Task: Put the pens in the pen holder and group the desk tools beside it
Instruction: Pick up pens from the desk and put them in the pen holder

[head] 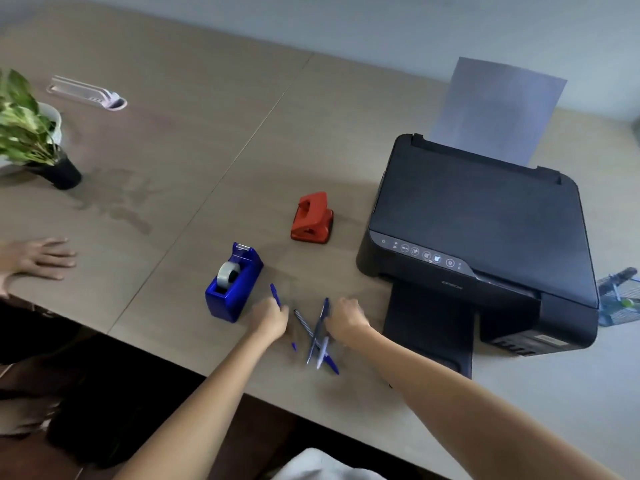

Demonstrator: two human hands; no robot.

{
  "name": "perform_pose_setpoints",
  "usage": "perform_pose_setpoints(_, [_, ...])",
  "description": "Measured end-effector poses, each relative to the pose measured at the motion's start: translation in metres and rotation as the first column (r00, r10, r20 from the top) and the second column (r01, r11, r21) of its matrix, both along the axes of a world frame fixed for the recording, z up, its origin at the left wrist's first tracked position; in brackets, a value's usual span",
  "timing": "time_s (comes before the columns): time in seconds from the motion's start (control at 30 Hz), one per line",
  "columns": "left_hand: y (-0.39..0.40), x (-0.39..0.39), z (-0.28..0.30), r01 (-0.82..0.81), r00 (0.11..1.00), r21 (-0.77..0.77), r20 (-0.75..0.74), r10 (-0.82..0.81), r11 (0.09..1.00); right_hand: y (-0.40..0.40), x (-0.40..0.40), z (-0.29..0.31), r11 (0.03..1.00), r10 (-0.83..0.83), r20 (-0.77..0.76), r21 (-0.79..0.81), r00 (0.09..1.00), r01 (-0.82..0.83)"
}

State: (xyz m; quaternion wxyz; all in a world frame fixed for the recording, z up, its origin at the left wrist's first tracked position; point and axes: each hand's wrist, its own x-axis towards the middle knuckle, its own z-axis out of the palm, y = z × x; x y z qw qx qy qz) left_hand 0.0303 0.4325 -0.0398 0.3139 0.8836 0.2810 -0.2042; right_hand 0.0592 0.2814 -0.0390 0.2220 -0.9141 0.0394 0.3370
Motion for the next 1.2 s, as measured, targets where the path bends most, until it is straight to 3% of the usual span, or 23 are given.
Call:
perform_pose_setpoints(0.13, [0.006, 0.004, -0.001, -0.091, 0.991, -0.013, 0.098, 0.092, 0.996, -0.007, 0.007, -0.003, 0.996, -0.032, 0.038, -0.083, 0.999, 0.035])
perform_pose_setpoints(0.23, [-0.009, 0.002, -0.003, -0.007, 1.000, 0.027, 0.011, 0.007, 1.000, -0.012, 0.014, -0.002, 0.995, -0.085, 0.031, -0.043, 0.996, 0.086])
perform_pose_setpoints(0.33, [-0.025, -0.002, -0.011, 0.041, 0.996, -0.037, -0.084, -0.044, 0.998, -0.011, 0.014, -0.004, 0.990, -0.141, 0.027, 0.034, 0.990, 0.140])
perform_pose_setpoints(0.57, [-0.038, -0.008, -0.017, -0.015, 0.998, -0.090, -0.056, 0.010, 0.996, -0.003, 0.021, -0.011, 0.998, 0.007, 0.049, -0.058, 0.999, -0.005])
perform_pose_setpoints(0.63, [-0.046, -0.011, -0.020, -0.023, 0.999, -0.118, -0.038, 0.018, 0.993, -0.010, 0.026, -0.009, 0.999, -0.043, 0.062, -0.002, 0.997, 0.044])
perform_pose_setpoints(0.77, [-0.056, -0.008, -0.025, -0.004, 1.000, -0.133, -0.016, 0.002, 0.991, -0.031, 0.027, 0.019, 0.960, -0.148, 0.169, 0.260, 0.975, 0.100])
perform_pose_setpoints(0.93, [-0.060, 0.001, -0.014, 0.115, 0.991, -0.094, 0.076, -0.108, 0.989, -0.065, -0.006, 0.092, 0.908, 0.030, 0.388, 0.375, 0.921, -0.187])
perform_pose_setpoints(1.07, [-0.073, 0.027, 0.037, 0.031, 0.953, -0.311, 0.296, 0.066, 0.950, -0.122, -0.021, 0.155, 0.864, -0.053, 0.543, 0.445, 0.838, -0.235])
perform_pose_setpoints(1.2, [-0.127, 0.056, 0.136, 0.151, 0.866, -0.592, 0.465, 0.183, 0.792, -0.219, -0.026, 0.205, 0.810, -0.332, 0.589, 0.578, 0.736, -0.097])
